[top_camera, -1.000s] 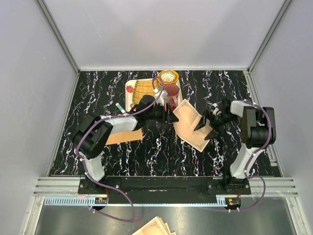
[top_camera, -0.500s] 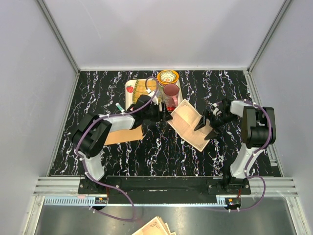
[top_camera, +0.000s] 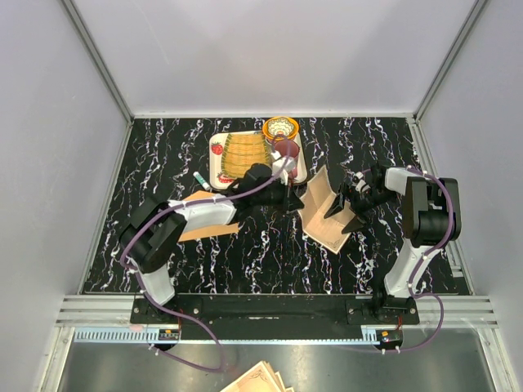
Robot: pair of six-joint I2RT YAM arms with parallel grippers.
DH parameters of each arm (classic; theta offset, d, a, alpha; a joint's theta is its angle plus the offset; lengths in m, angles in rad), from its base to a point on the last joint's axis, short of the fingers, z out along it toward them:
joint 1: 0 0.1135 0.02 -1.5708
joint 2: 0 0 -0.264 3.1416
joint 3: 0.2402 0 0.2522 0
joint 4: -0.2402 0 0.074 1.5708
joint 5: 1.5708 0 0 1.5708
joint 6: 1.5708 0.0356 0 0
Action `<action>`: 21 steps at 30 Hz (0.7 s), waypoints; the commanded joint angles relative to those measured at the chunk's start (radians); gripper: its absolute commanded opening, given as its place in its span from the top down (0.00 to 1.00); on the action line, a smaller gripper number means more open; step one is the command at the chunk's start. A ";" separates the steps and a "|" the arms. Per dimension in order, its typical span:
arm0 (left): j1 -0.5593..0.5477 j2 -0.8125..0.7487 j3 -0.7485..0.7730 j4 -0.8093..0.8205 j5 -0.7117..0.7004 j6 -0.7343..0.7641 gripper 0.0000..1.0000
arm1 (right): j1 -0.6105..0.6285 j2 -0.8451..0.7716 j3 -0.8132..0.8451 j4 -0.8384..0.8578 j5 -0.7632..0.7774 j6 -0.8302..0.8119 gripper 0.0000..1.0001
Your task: Place the letter into the envelope and seal it
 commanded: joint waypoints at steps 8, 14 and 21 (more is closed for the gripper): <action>-0.168 0.037 0.174 -0.227 -0.126 0.390 1.00 | 0.001 0.002 0.036 -0.023 0.087 -0.103 0.07; -0.168 0.088 0.222 -0.295 -0.175 0.396 1.00 | -0.039 -0.107 0.068 -0.115 0.039 -0.212 0.05; -0.176 0.119 0.265 -0.313 -0.192 0.394 1.00 | -0.142 -0.181 0.122 -0.209 -0.050 -0.320 0.00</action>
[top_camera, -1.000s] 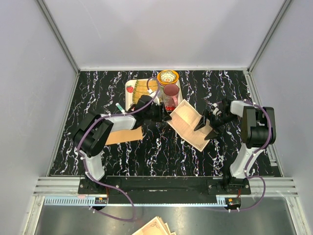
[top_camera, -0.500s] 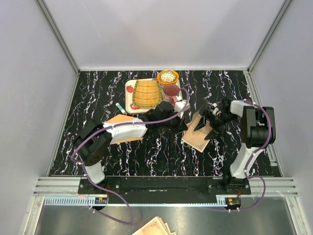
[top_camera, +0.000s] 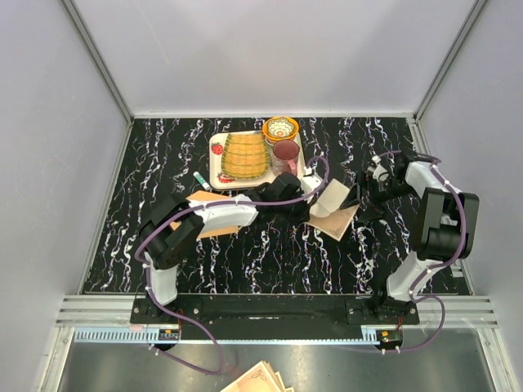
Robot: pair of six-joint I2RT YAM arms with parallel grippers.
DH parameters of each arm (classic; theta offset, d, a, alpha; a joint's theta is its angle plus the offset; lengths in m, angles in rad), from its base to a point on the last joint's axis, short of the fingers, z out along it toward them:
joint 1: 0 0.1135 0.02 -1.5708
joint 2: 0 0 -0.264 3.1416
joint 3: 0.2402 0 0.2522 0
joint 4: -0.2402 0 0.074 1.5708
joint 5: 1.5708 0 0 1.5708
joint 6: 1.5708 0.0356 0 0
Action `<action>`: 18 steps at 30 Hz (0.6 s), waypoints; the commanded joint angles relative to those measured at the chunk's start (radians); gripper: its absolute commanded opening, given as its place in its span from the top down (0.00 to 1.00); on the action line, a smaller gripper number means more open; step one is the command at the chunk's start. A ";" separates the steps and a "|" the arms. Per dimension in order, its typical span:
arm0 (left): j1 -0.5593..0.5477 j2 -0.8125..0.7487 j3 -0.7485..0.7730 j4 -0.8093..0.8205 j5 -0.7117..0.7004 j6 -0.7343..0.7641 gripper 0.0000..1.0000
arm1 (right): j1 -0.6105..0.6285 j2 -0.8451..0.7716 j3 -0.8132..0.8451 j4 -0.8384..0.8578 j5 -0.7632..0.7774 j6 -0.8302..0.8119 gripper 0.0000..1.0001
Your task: Place the letter into the envelope and seal it
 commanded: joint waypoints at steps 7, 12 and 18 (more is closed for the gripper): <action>-0.033 0.055 0.116 -0.010 -0.036 -0.020 1.00 | -0.044 -0.036 -0.018 0.118 -0.071 0.126 0.00; -0.038 0.110 0.201 -0.079 -0.035 -0.063 0.98 | -0.044 -0.025 -0.023 0.207 -0.129 0.196 0.00; -0.071 0.133 0.231 -0.098 -0.027 -0.043 0.98 | -0.044 -0.004 -0.021 0.262 -0.086 0.219 0.07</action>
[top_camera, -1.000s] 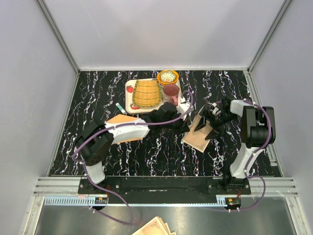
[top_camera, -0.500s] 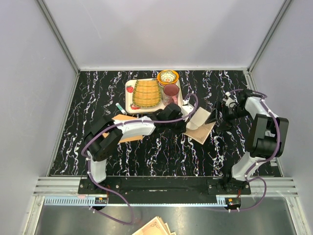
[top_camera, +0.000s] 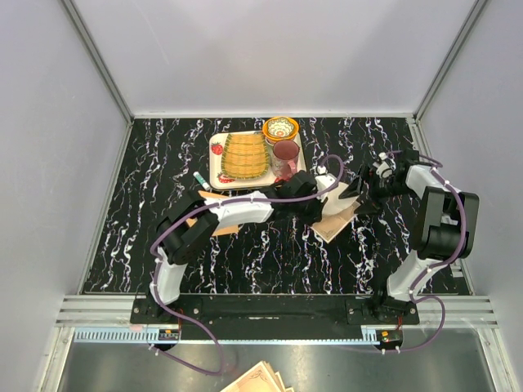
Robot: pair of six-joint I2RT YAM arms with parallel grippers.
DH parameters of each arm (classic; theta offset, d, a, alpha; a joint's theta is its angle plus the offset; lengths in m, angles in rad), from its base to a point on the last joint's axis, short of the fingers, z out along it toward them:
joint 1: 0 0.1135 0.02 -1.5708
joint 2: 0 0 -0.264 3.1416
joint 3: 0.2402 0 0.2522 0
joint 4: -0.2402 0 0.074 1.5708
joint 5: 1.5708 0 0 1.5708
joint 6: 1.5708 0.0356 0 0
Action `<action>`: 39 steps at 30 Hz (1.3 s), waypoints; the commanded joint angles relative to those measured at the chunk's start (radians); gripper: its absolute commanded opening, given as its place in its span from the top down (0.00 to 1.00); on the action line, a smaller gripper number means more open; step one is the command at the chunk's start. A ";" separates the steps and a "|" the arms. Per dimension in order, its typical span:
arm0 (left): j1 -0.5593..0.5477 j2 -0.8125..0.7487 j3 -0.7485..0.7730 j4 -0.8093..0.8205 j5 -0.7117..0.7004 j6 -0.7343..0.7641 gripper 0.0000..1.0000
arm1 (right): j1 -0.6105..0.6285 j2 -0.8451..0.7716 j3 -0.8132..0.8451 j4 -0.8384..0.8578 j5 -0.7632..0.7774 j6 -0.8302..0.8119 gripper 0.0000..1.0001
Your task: Place the letter into the envelope and seal it
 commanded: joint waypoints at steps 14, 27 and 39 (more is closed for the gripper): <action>-0.039 0.010 0.080 -0.030 0.036 -0.021 0.57 | 0.006 0.081 -0.024 0.185 -0.053 0.048 0.83; 0.271 -0.613 -0.236 -0.141 0.415 0.238 0.01 | 0.012 -0.322 -0.035 0.006 -0.471 -0.340 1.00; 0.282 -0.768 -0.359 0.074 0.505 0.122 0.01 | 0.196 -0.784 0.068 -0.068 -0.454 -0.397 1.00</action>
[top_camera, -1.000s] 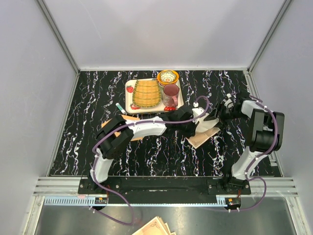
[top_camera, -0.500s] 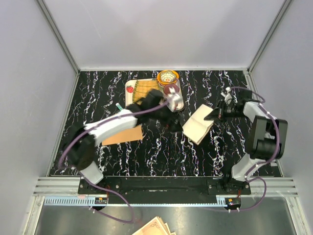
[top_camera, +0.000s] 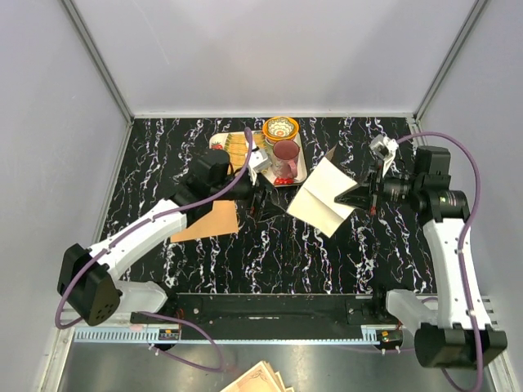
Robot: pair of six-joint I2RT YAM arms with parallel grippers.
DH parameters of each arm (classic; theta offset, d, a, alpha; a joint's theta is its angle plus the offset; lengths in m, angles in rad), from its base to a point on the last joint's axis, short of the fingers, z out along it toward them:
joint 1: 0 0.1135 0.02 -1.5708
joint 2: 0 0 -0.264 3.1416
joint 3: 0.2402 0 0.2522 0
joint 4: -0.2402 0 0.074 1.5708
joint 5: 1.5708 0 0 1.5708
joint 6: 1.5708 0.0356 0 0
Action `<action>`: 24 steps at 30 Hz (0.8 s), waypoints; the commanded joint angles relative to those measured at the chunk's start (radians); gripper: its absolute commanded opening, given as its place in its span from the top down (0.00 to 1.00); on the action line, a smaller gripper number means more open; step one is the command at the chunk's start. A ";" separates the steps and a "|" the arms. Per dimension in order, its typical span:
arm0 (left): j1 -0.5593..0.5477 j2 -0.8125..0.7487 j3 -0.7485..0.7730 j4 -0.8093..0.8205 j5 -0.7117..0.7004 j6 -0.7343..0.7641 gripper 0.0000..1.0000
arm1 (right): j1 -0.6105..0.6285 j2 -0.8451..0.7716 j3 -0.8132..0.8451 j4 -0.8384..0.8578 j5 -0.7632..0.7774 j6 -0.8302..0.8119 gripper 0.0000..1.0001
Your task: Place the letter into the envelope and seal it
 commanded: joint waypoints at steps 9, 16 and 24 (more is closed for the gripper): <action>-0.106 -0.086 -0.028 0.306 0.194 -0.099 0.04 | 0.163 -0.109 0.089 0.108 -0.008 0.175 1.00; -0.120 -0.063 -0.005 0.269 0.237 -0.114 0.60 | 0.171 -0.138 0.087 0.180 -0.001 0.238 1.00; -0.120 -0.135 0.001 0.237 0.247 -0.085 1.00 | 0.171 -0.130 0.098 0.194 0.031 0.281 0.39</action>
